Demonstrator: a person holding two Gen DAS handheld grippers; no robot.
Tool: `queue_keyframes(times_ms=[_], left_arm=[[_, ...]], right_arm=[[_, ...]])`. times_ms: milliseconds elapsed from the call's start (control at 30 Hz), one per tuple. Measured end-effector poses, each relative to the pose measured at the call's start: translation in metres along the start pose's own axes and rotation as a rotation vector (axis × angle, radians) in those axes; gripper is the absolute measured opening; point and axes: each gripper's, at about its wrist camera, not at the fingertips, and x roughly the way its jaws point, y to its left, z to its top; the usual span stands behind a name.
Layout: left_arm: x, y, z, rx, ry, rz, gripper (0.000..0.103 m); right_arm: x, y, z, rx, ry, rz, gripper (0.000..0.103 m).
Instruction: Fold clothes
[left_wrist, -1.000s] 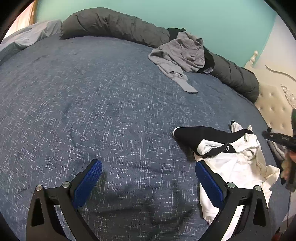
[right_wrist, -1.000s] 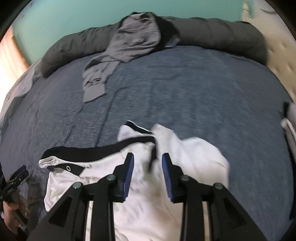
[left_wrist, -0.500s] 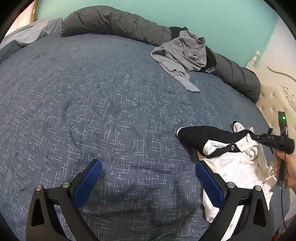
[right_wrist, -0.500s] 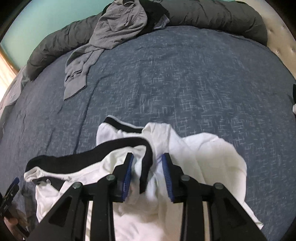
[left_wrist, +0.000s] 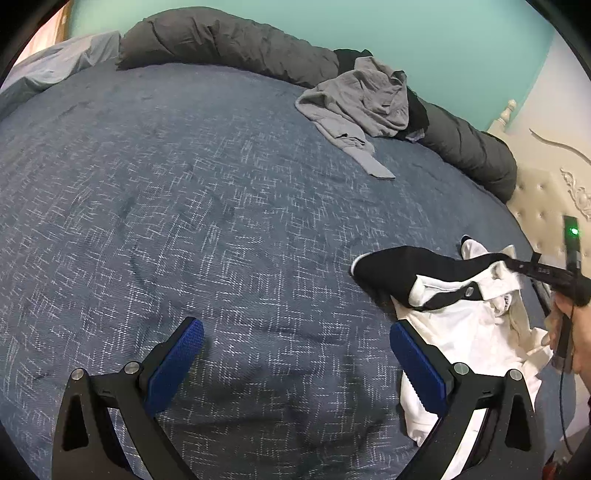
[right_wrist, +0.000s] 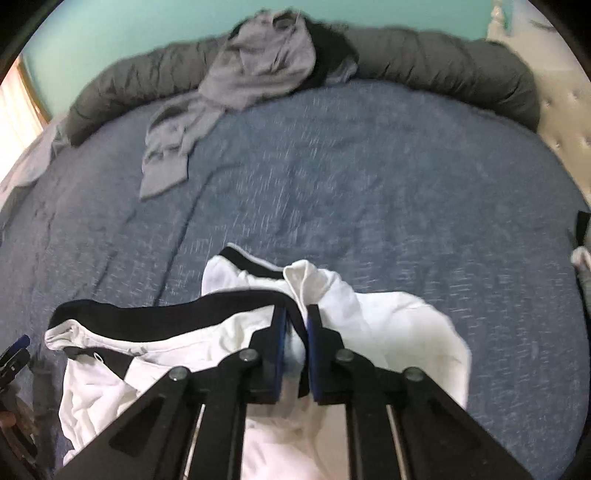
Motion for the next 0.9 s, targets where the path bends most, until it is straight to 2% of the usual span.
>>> queue_keyframes(times_ms=[167, 300, 400, 500, 667, 800, 867, 900], left_arm=[[0.003, -0.009, -0.002, 0.021, 0.011, -0.012, 0.103], [0.005, -0.022, -0.005, 0.049, 0.029, -0.053, 0.103], [0.004, -0.032, -0.009, 0.076, 0.033, -0.08, 0.103], [0.004, -0.039, -0.009, 0.074, 0.036, -0.102, 0.103], [0.003, -0.047, -0.006, 0.067, 0.045, -0.095, 0.103], [0.001, -0.051, 0.0, 0.06, 0.054, -0.087, 0.103], [-0.001, -0.057, 0.003, 0.08, 0.059, -0.073, 0.103], [-0.002, -0.061, 0.005, 0.093, 0.061, -0.065, 0.103]], right_arm=[[-0.037, -0.035, -0.011, 0.119, -0.136, -0.05, 0.009], [-0.037, -0.043, -0.031, 0.182, -0.104, 0.082, 0.01], [-0.035, -0.036, -0.047, 0.139, -0.092, 0.063, 0.01], [-0.028, -0.041, -0.061, 0.19, -0.078, 0.088, 0.01], [-0.028, -0.05, -0.069, 0.258, -0.108, 0.125, 0.011], [-0.031, -0.049, -0.077, 0.269, -0.13, 0.131, 0.017], [-0.032, -0.048, -0.082, 0.273, -0.134, 0.129, 0.024], [-0.034, -0.048, -0.085, 0.282, -0.142, 0.128, 0.033]])
